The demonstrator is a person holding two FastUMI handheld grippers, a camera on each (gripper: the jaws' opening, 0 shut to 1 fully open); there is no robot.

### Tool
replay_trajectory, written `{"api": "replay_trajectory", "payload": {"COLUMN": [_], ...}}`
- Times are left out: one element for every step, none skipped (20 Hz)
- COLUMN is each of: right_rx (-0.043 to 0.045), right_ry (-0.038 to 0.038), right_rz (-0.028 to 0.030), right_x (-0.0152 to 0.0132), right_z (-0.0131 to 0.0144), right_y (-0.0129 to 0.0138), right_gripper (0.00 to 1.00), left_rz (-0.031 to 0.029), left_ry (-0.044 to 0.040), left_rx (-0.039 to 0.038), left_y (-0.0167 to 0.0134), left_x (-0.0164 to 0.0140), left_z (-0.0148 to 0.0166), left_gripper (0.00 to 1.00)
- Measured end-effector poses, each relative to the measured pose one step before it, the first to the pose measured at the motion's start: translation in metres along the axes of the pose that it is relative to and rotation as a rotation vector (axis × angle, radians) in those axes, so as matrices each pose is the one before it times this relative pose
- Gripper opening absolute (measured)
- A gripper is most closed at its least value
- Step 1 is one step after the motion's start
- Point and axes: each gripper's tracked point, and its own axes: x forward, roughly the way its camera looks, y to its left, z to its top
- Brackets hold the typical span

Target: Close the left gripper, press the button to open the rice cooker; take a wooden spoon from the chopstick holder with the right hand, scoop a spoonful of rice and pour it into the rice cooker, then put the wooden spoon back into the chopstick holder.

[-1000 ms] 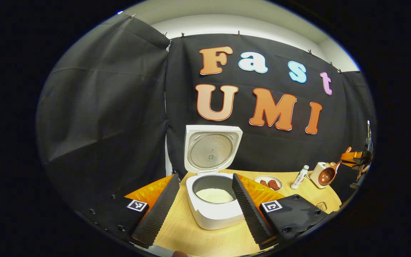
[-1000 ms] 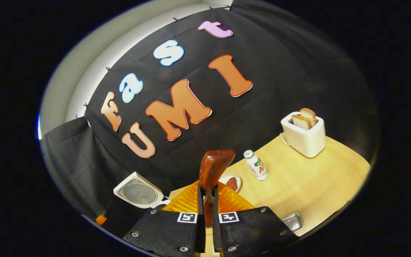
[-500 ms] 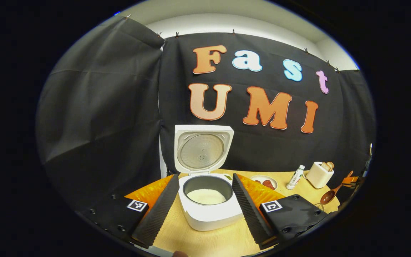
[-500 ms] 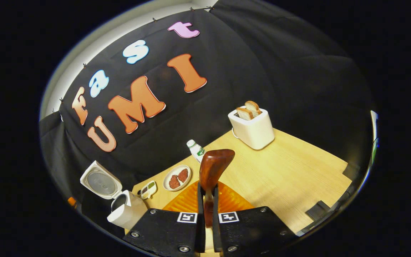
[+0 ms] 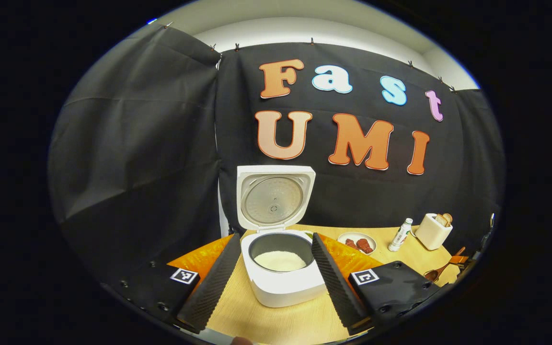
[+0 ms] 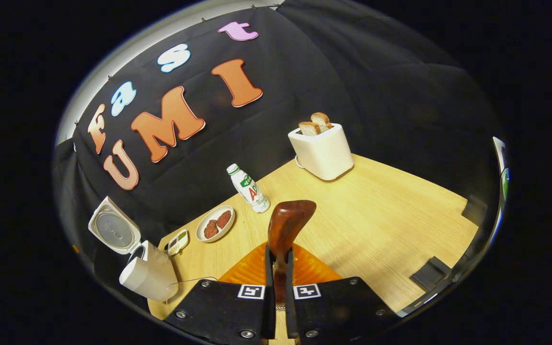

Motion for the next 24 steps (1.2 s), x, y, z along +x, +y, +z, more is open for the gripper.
{"api": "replay_trajectory", "payload": {"right_rx": [0.00711,0.00557,0.01947,0.00628,0.00425,0.00026,-0.00777,-0.01018,-0.01221,-0.00823,-0.0074,-0.0081,-0.01248,-0.01697,-0.01602,-0.01367,-0.01385,-0.01905,-0.03178,-0.03864,-0.03682,-0.03039,-0.02702,-0.02373], "right_ry": [0.00371,0.00455,-0.02449,0.00539,0.01206,0.01699,0.01789,-0.00617,-0.00899,-0.0072,-0.00189,-0.00059,-0.00312,-0.00302,-0.00343,-0.01007,-0.01163,-0.01487,-0.0164,-0.01749,-0.01787,-0.02001,-0.02378,-0.01439], "right_rz": [-0.00727,-0.00284,-0.00798,-0.00563,-0.00342,-0.00369,-0.00004,-0.02072,-0.00924,-0.00926,-0.00553,-0.00667,-0.01297,-0.01901,-0.01948,-0.01362,-0.00935,-0.01148,-0.01616,-0.01565,-0.01302,-0.00586,-0.00505,-0.00534], "right_x": [0.00154,0.00035,-0.00111,0.00306,-0.00185,-0.00089,-0.00198,-0.00165,-0.00187,-0.00103,-0.00211,-0.00271,-0.00239,-0.00064,-0.00485,-0.00303,-0.00595,-0.00522,-0.00458,-0.00463,-0.00495,-0.00567,-0.00516,-0.00538], "right_z": [-0.00604,-0.00349,0.00473,-0.00462,-0.00501,-0.0055,-0.00657,-0.00136,0.00409,0.00389,0.00185,0.00137,0.00126,-0.00074,0.00095,0.00238,0.00371,0.00514,0.00564,0.00669,0.00803,0.01105,0.01241,0.01034], "right_y": [-0.0014,-0.00166,-0.00233,-0.00293,0.00068,-0.00058,0.00069,-0.00225,-0.00239,-0.00122,0.00081,-0.00055,-0.00227,-0.00385,-0.00412,-0.00405,-0.00187,-0.00323,-0.00385,-0.00496,-0.00317,-0.00267,-0.00158,-0.00173], "right_gripper": [0.08,0.08,0.08,0.1,0.11,0.14,0.16,0.19,0.22,0.34,0.47,0.51,0.6,0.81,0.88,0.95,0.95,0.95,0.95,0.95,0.95,0.95,0.95,0.95], "left_rz": [0.00804,0.016,0.00828,0.00668,0.00181,-0.00221,-0.00218,-0.00225,0.00026,-0.00208,-0.00166,-0.00227,0.00027,0.00743,0.01322,0.00673,-0.00516,-0.01543,-0.01341,-0.01465,-0.01008,-0.00307,-0.00059,-0.00191], "left_ry": [0.00411,-0.00317,-0.00301,0.00173,0.00156,0.0029,0.00178,-0.00038,-0.00257,-0.00462,-0.0038,-0.0028,-0.00234,-0.00538,-0.00509,-0.00377,0.00062,0.00215,0.00347,-0.00164,-0.00377,-0.00839,-0.0064,-0.00037], "left_rx": [-0.0019,-0.00342,-0.00232,-0.00324,-0.00542,-0.00649,-0.0058,-0.00232,0.00038,0.00276,0.00234,0.00137,0.00226,0.00368,0.00936,0.00773,-0.00009,-0.00543,-0.00613,-0.00452,0.00165,0.0058,0.01004,0.00964], "left_y": [0.00026,0.00423,0.00234,0.00125,0.00056,-0.00071,-0.00131,-0.00087,-0.00085,-0.0013,-0.00205,-0.00173,-0.00201,0.0001,0.00155,0.0,-0.00262,-0.00561,-0.005,-0.00385,-0.00344,-0.00075,-0.00094,-0.00176], "left_x": [0.00048,-0.00131,0.00021,-0.00046,0.0004,-0.00043,0.00007,0.0016,0.0001,-0.00031,-0.00037,0.00085,0.00138,0.00135,0.00368,0.00099,0.00293,0.00158,0.00287,0.00545,0.00479,0.00466,0.0052,0.00467], "left_z": [-0.00224,-0.00071,0.0016,-0.00138,0.00015,-0.00017,0.00077,0.00081,0.00232,0.0016,0.00258,0.00202,0.00245,0.00309,0.00515,0.00407,0.00497,0.00447,0.00383,0.00687,0.00672,0.0065,0.0071,0.00482], "left_gripper": [1.0,1.0,1.0,1.0,1.0,1.0,1.0,1.0,1.0,1.0,1.0,1.0,1.0,1.0,1.0,1.0,1.0,1.0,1.0,1.0,1.0,1.0,1.0,1.0]}}
